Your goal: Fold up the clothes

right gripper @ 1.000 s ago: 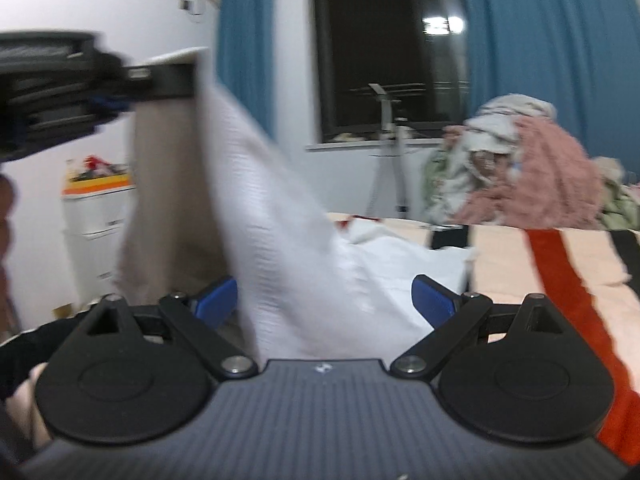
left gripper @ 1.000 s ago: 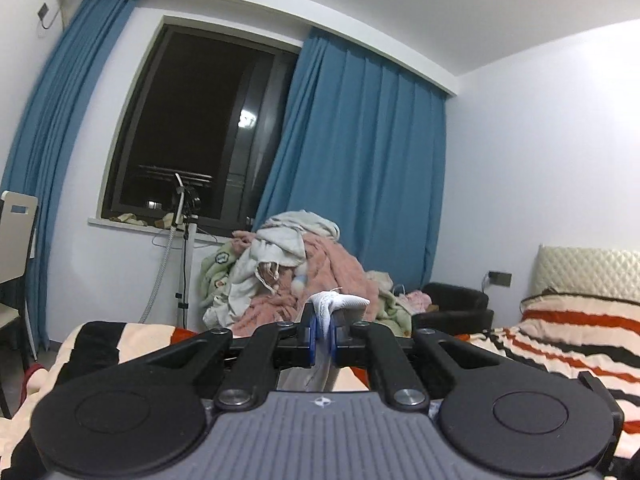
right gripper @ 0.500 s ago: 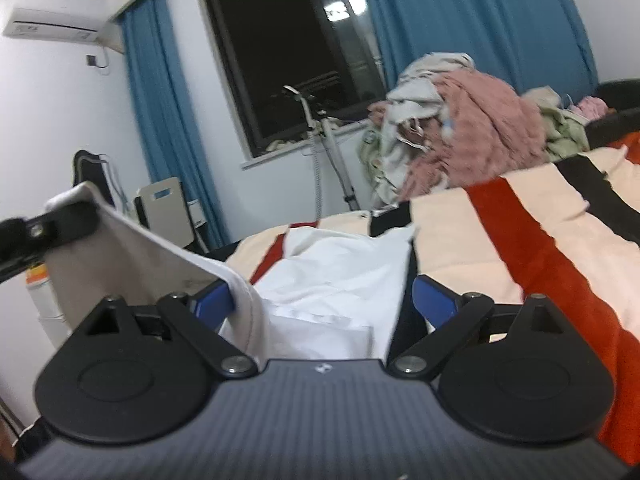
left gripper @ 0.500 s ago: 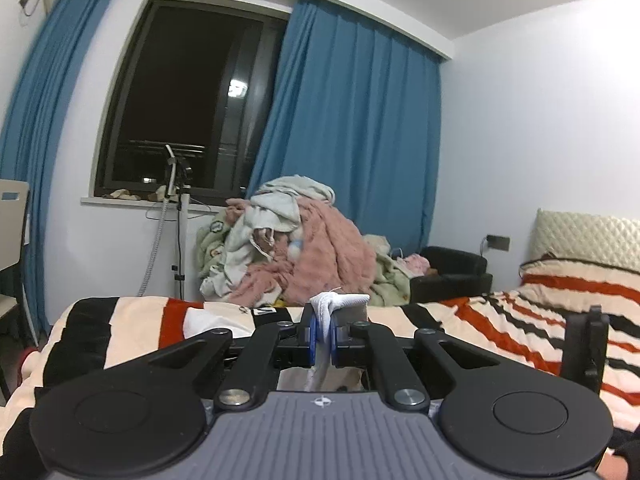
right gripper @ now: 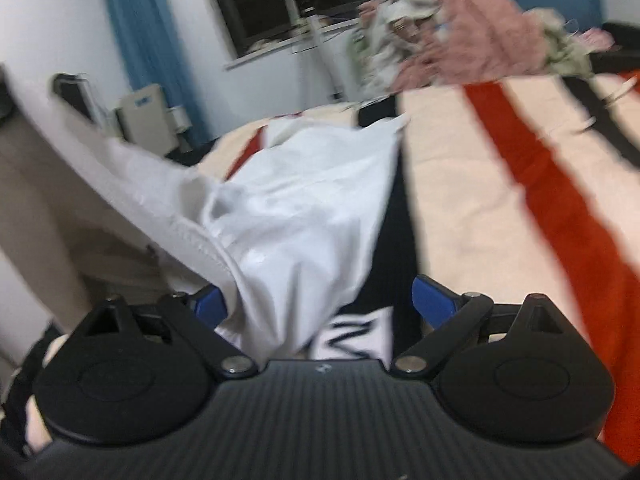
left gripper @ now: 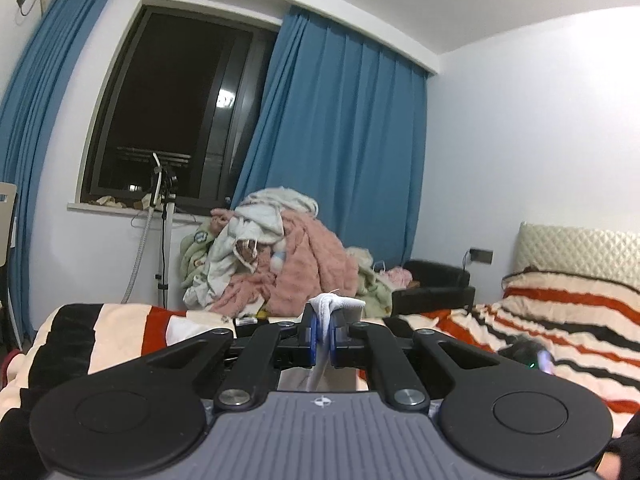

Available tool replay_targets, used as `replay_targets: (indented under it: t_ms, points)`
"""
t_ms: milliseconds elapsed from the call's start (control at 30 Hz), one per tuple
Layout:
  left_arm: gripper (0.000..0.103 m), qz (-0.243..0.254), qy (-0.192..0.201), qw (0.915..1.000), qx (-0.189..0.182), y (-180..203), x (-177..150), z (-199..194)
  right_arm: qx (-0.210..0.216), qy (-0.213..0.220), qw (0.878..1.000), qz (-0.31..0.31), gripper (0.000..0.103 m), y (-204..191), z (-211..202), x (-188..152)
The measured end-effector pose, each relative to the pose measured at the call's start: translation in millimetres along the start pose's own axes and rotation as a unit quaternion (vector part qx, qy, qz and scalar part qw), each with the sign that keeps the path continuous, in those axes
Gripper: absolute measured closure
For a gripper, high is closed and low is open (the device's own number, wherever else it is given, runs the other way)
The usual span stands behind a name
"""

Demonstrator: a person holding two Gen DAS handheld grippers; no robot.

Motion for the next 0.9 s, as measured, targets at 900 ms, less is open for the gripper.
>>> replay_targets:
  t_ms: [900]
  points:
    - [0.097,-0.129,-0.014,0.9904,0.048,-75,1,5,-0.046,0.096,0.994,0.032,0.007,53,-64,33]
Point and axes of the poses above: each gripper's, at about its wrist camera, not at the fingertips, and z roughly the way its jaws point, y to its right, x to its top, the point moved 9 cm from there along z, roughly the way its jaws point, and after that the axes turned 4 degrees about -y, right-handed, at the moved point
